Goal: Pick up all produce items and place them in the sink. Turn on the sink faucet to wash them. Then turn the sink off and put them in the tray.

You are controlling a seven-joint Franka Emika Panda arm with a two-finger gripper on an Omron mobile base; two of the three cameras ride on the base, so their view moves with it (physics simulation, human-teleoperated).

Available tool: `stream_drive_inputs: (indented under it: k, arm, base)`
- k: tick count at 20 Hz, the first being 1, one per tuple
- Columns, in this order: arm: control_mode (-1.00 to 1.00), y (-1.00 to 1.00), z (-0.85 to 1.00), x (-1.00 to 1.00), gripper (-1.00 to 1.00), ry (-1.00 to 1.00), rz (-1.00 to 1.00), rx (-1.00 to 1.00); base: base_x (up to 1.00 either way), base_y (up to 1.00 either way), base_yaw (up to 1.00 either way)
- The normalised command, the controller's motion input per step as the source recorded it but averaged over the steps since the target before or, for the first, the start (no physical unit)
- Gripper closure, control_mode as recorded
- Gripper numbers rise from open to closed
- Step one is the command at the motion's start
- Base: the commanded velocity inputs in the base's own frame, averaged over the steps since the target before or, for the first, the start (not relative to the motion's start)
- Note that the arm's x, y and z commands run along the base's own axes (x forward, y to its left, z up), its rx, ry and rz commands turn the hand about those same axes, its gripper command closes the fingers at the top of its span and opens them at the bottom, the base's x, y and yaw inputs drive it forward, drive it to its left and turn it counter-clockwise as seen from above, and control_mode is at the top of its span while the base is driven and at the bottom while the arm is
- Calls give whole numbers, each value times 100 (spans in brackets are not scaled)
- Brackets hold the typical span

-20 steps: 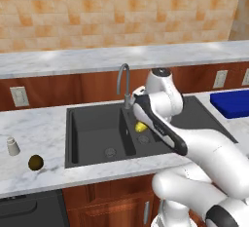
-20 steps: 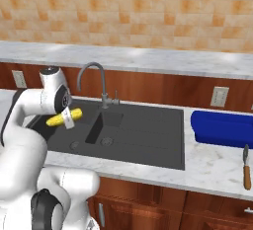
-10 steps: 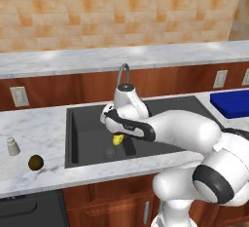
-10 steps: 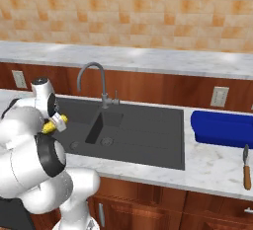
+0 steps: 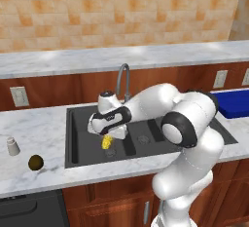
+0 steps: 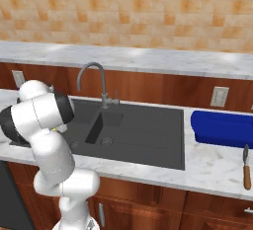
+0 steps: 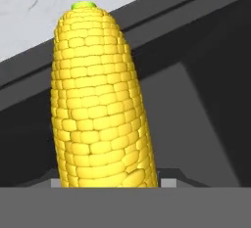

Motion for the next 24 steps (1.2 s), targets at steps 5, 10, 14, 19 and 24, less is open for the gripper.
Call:
stream_drive_inputs:
  k: [5,10,14,19,24]
  arm:
    - [-100,7,-78,46,100,2,1,-5]
    - [-100,15,-72,64,100,2,3,-2]
    - [-100,31,-64,54,100,0,5,0]
    - [-100,29,-52,61,100,0,2,0]
    - [-100,19,-50,66,100,0,1,0]
  base:
    - [0,0,0]
    - [0,0,0]
    - [0,0,0]
    - [0,0,0]
    - [0,0,0]
